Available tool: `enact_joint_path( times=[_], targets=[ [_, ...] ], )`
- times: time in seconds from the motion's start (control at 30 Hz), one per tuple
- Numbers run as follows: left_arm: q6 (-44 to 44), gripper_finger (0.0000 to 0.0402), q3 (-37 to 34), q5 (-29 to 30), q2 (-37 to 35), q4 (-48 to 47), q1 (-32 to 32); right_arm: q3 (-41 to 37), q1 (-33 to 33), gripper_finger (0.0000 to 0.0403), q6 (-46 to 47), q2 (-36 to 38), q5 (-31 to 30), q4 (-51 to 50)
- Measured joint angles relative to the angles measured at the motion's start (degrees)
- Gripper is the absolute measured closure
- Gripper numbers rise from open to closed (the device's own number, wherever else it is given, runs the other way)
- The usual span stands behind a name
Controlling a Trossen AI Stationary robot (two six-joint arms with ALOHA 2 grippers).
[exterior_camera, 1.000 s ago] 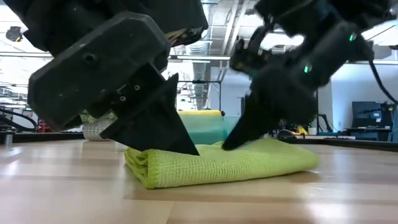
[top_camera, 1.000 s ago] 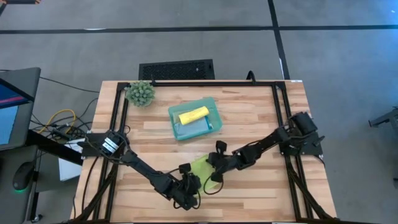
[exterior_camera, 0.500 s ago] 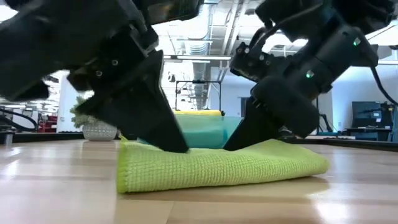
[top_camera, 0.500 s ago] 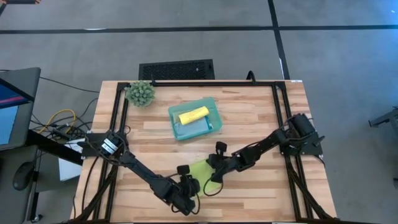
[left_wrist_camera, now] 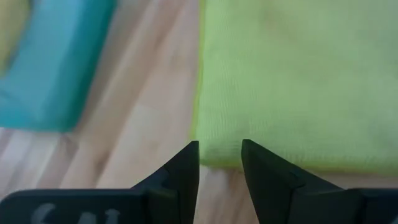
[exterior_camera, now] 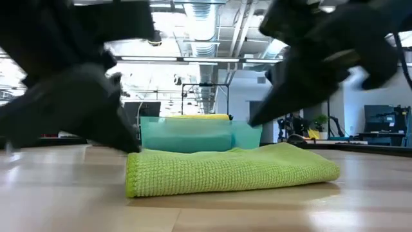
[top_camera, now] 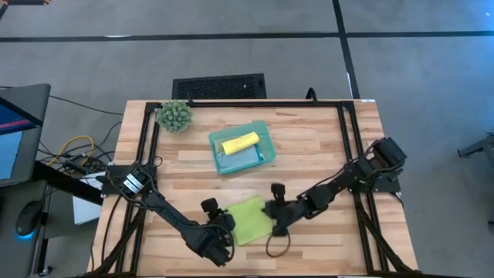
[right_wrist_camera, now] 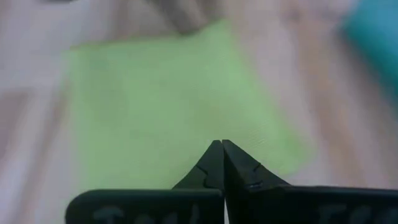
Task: Fold microfiber towels
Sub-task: Fold the light green towel
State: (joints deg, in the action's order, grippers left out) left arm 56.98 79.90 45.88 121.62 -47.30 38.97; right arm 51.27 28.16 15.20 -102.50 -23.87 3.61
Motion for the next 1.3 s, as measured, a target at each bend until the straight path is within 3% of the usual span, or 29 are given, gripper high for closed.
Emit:
enact_joint_path(
  times=[0.17,0.3,0.53,0.73,0.83,0.97,1.13,1.3],
  targets=[
    [0.7,0.0288,-2.3,-2.7,0.0,-0.8,-0.4,0.1,3.1,0.0388,-2.2,-1.5,12.7,-0.1],
    [0.5,0.0288,-0.8,-1.2,0.0,-4.8,-0.4,0.0,4.0,0.0388,-5.2,-3.6,17.4,0.6],
    [5.1,0.0288,3.6,6.5,0.0,-11.6,-0.4,-0.1,4.0,0.0389,-8.3,-0.6,17.3,-0.1],
    [2.0,0.0288,1.1,5.1,0.1,-1.2,-2.1,0.0,2.6,0.0388,-4.5,1.6,9.3,5.9],
    [1.7,0.0288,-1.3,1.9,0.4,2.8,-3.3,0.1,0.4,0.0388,-2.3,-1.5,8.8,9.8],
    [1.6,0.0288,-4.5,0.2,0.2,5.0,-4.0,-0.1,-1.7,0.0388,-0.8,-6.1,9.3,6.9],
    [3.6,0.0288,-6.8,8.1,0.5,4.6,-4.1,0.3,-2.6,0.0389,0.2,-8.0,8.4,4.4],
    [0.8,0.0288,-5.3,14.7,0.5,2.7,-4.3,0.1,-1.4,0.039,9.6,-5.6,6.7,-1.6]
  ],
)
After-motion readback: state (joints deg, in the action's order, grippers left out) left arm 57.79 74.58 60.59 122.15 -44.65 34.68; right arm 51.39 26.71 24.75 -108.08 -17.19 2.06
